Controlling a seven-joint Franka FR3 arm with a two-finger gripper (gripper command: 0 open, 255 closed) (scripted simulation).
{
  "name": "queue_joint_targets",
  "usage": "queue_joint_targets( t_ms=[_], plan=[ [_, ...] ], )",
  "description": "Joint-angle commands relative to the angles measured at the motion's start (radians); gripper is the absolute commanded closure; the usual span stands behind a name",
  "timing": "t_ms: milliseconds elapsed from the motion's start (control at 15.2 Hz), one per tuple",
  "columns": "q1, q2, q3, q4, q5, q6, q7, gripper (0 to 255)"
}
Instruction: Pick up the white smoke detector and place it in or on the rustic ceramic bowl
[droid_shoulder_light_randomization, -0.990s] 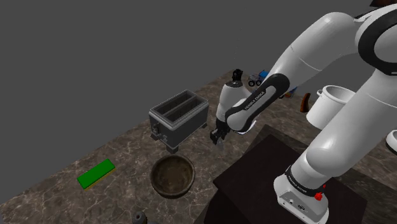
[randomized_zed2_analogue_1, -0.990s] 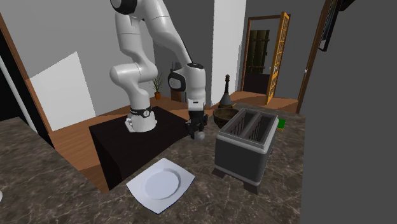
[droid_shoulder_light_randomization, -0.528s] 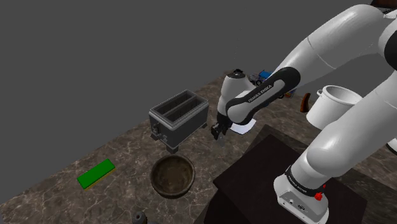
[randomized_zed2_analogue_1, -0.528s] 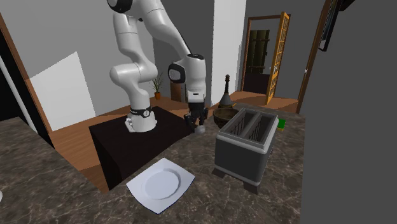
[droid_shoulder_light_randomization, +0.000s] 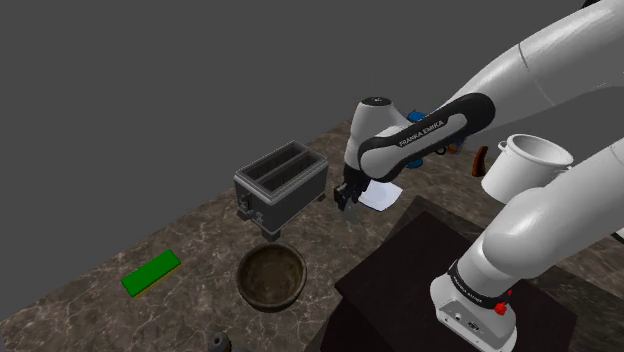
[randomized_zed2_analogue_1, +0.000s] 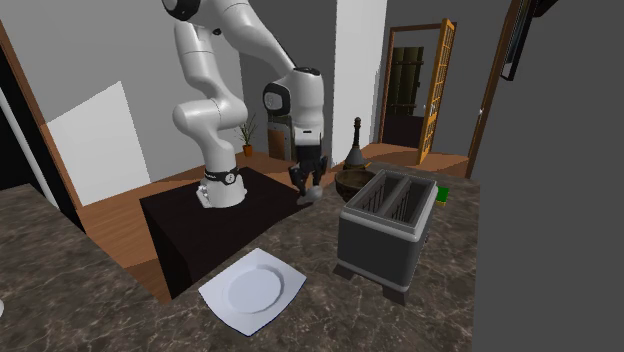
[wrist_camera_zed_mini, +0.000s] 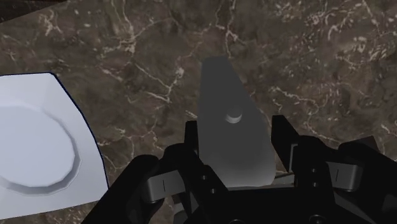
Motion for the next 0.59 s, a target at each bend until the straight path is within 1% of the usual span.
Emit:
queue_joint_targets(
  t_ms=[0, 396, 462, 528],
  plan=[
    [0.002, -0.025, -0.002, 0.009, 0.003, -0.034, -0.001, 255],
    [0.007, -0.098, -0.013, 0.041, 0.008, -0.139, -0.006, 255],
    [0.007, -0.1, -0.013, 0.042, 0.008, -0.142, -0.006, 255],
    [0.02, -0.095, 0.007, 0.049, 0.015, -0.143, 0.022, 255]
  ],
)
